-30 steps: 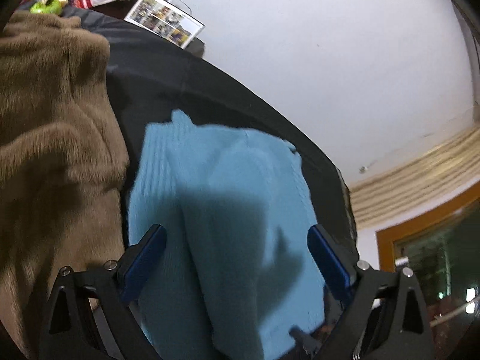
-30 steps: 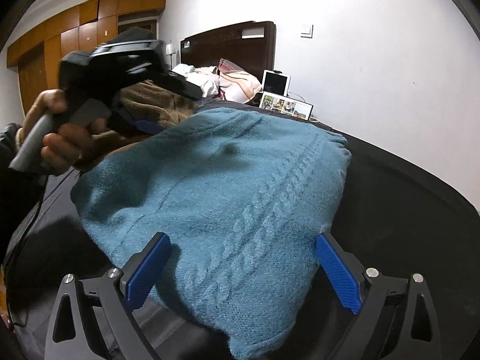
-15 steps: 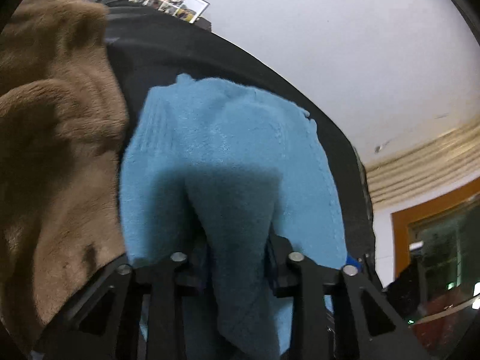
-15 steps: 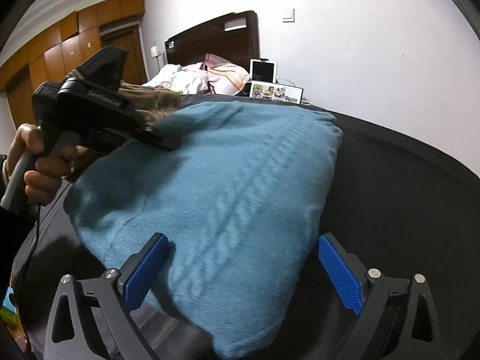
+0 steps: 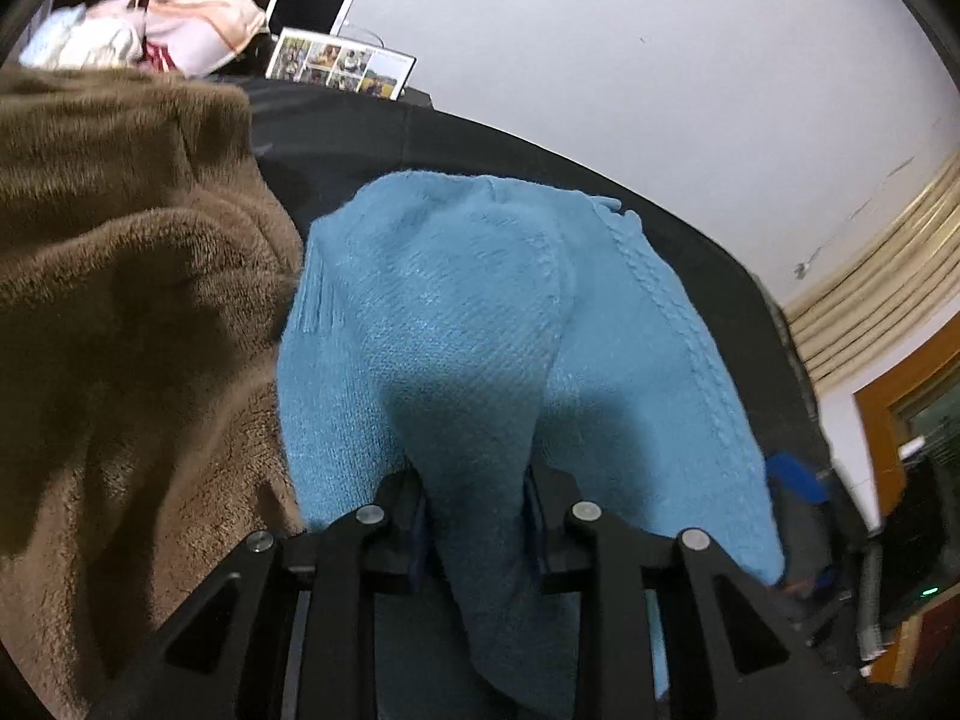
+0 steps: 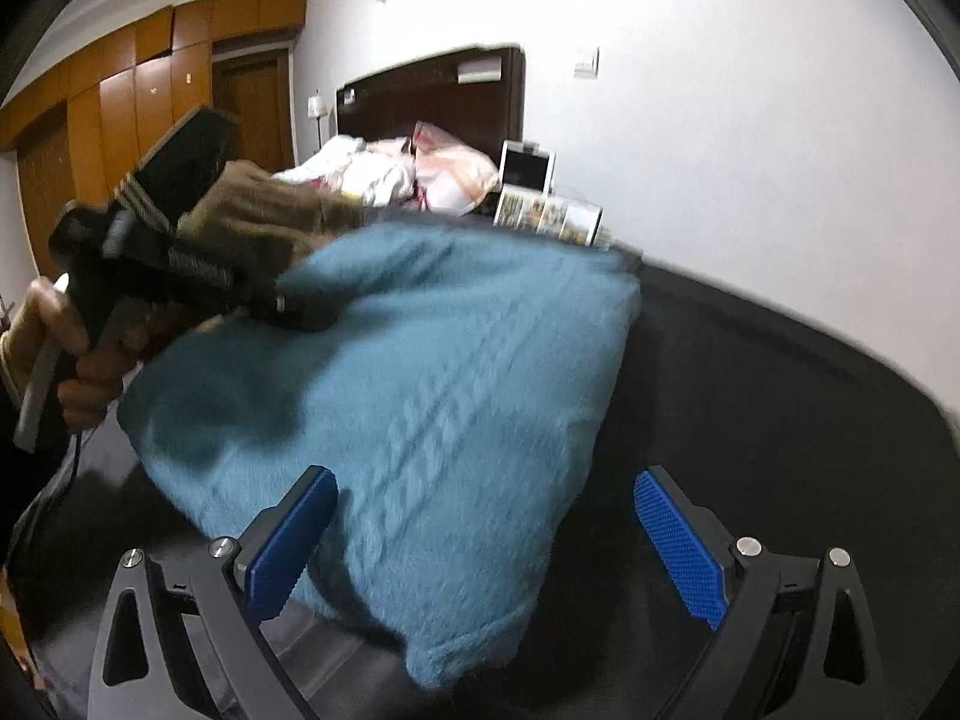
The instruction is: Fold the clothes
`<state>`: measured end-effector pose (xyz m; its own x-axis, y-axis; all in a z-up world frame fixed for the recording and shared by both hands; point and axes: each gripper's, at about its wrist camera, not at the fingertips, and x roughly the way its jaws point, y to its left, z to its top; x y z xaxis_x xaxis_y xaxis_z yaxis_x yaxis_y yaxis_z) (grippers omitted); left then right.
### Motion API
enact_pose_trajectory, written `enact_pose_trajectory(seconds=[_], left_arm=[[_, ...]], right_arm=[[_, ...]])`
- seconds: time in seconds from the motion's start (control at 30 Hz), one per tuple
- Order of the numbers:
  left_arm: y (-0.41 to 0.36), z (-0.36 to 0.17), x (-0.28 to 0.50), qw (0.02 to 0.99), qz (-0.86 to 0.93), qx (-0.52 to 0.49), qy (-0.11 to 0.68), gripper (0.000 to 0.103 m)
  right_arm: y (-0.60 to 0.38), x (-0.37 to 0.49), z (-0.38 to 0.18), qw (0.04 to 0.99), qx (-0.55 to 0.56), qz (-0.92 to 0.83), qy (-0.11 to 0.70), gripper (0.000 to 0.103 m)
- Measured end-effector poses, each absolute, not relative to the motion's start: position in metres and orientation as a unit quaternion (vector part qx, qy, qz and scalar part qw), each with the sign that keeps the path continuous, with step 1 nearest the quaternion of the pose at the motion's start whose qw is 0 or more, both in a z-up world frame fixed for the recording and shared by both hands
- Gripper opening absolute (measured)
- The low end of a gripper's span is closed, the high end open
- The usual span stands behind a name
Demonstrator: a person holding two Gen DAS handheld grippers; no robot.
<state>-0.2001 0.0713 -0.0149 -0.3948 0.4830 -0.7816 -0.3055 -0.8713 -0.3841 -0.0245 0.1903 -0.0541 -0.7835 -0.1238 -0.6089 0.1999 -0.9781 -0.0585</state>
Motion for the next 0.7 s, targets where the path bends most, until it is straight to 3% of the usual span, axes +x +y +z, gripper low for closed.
enact_pose_trajectory(seconds=[0.27,0.37,0.5,0.7], left_arm=[[0.083,0.005,-0.183,0.178,0.869,-0.462,-0.025,0.04],[0.1,0.009,-0.184,0.151,0.887,-0.435,0.021,0.042],[0.109,0.008,-0.174,0.115,0.901,-0.412,0.076,0.055],[0.116,-0.012,-0.192,0.104,0.899,-0.418,0.077,0.061]], right_arm=[[0.207,-0.055,-0.022,0.126,0.313,-0.941,-0.001,0.101],[0.187,-0.063,-0.04,0.149,0.337,-0.929,0.022,0.101],[0.169,-0.073,-0.071,0.121,0.374,-0.917,0.064,0.101],[0.161,-0.07,-0.077,0.111,0.373,-0.916,0.094,0.102]])
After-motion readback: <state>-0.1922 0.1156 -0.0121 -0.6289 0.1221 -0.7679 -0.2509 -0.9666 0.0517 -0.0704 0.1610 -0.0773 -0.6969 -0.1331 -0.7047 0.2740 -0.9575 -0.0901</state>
